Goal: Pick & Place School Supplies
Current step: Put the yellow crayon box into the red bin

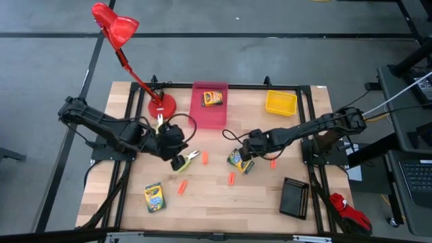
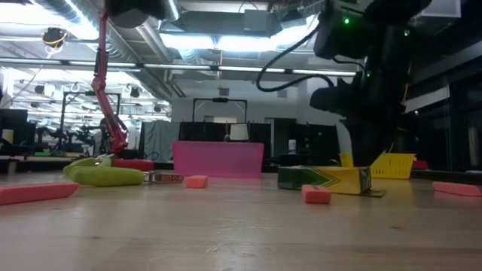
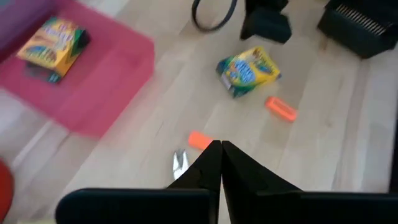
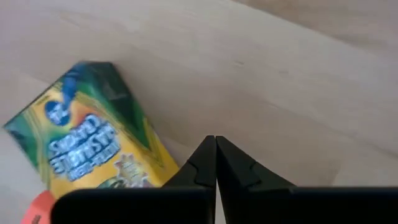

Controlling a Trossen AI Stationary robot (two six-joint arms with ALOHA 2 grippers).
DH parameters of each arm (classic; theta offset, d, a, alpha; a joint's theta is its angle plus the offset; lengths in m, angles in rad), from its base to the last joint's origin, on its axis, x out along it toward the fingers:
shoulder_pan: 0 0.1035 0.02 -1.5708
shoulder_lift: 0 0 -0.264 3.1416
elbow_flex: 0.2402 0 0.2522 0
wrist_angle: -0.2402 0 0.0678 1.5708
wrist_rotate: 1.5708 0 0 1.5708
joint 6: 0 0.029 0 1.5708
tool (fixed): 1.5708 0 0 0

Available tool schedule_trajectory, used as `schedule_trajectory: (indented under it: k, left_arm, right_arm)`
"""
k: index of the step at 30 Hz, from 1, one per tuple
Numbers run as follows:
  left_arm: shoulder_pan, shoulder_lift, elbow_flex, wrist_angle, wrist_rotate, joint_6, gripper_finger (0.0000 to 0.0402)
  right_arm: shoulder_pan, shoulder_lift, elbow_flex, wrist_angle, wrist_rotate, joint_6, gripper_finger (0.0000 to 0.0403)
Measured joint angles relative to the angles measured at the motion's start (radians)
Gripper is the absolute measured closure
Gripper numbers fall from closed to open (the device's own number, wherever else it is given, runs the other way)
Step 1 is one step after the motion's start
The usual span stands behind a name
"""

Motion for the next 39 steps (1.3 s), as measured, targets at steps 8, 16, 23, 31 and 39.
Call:
schedule_trajectory:
  k: [8, 16, 23, 31, 39]
  left_arm:
    - [-0.102, 0.0, 0.0, -0.14, -0.098, -0.204, 0.0392]
    - [-0.191, 0.001, 0.0, -0.292, -0.115, -0.419, 0.0397]
    - [-0.271, 0.006, -0.072, -0.34, -0.093, -0.626, 0.0394]
    - [-0.281, 0.006, -0.256, 0.009, 0.025, -0.69, 0.0358]
    - [-0.134, 0.011, -0.359, 0.382, 0.099, -0.573, 0.0282]
  right_arm:
    - [0.084, 0.016, -0.013, 0.155, -0.035, 0.104, 0.0396]
    - [0.148, 0.117, 0.113, 0.218, -0.051, 0.14, 0.0396]
    - [0.143, 0.221, 0.3, 0.206, -0.005, 0.062, 0.0396]
    - [0.154, 0.199, 0.39, -0.012, 0.09, 0.005, 0.0394]
    - [0.204, 0.139, 0.369, -0.271, 0.031, -0.013, 0.0346]
